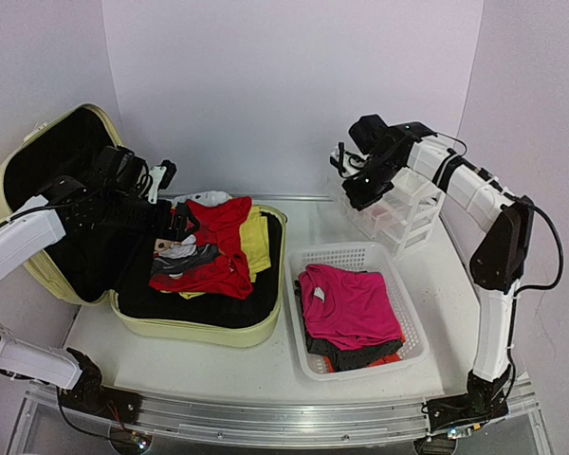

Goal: Open, take out, and arrange the luggage
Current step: Place the makeup in the drawer, then close the drawer in the storage box.

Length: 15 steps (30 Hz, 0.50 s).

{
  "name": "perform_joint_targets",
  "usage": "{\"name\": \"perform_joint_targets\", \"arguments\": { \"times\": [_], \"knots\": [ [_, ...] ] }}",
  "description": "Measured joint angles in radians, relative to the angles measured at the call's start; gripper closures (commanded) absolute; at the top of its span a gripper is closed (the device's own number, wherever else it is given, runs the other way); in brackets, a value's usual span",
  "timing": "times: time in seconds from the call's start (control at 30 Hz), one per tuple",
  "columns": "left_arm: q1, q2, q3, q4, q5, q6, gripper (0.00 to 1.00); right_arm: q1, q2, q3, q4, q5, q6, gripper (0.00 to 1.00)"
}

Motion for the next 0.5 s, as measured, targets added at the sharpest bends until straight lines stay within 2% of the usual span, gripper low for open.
{"name": "perform_joint_targets", "arguments": {
  "times": [0.13,0.3,0.5],
  "knots": [
    [0.000,0.001,0.000,0.000,0.000,0.000,0.00,0.002,0.031,0.006,-0.007,0.026,0.013,1.00],
    [0.000,0.002,0.000,0.000,0.000,0.000,0.00,-0.001,0.107,0.038,-0.012,0.165,0.032,1.00],
    [0.000,0.009,0.000,0.000,0.000,0.000,0.00,-0.035,0.163,0.089,-0.026,0.252,0.049,1.00]
  ]
}}
